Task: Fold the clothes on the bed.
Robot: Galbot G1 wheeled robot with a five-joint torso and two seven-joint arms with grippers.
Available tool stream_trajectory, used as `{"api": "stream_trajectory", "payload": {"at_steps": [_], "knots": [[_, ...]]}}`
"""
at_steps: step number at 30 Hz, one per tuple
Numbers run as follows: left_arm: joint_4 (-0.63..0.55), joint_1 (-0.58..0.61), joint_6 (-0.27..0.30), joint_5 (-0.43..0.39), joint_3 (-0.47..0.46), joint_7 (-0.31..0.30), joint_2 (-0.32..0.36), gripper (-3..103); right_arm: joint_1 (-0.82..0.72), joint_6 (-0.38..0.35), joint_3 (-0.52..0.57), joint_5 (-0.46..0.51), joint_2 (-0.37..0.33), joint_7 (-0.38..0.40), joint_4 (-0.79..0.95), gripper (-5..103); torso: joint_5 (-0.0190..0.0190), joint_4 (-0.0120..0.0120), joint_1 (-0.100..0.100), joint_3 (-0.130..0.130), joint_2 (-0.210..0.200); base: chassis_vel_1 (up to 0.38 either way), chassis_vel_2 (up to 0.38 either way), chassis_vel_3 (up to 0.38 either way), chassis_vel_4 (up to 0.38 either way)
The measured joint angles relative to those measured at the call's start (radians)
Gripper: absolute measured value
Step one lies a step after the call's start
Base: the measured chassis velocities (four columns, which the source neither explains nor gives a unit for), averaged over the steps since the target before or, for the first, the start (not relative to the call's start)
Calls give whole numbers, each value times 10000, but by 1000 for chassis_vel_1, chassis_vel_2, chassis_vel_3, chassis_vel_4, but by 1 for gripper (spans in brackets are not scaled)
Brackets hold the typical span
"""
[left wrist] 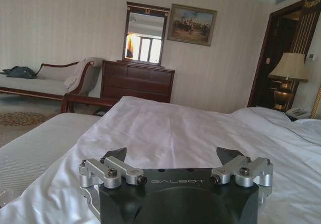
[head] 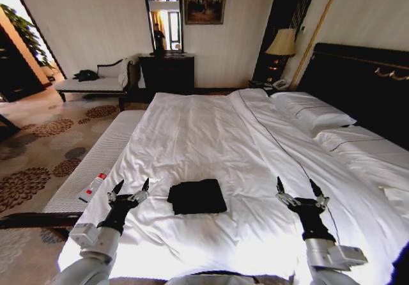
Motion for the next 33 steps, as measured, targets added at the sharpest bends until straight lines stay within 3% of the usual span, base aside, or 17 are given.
{"api": "stream_trajectory", "payload": {"at_steps": [33], "knots": [[44,-26,24,-16,-20,-10,-6,100,74,-19,-56,61,-36,26,-71,100,1,-1,0,0,-1,0,0,0,0]]}}
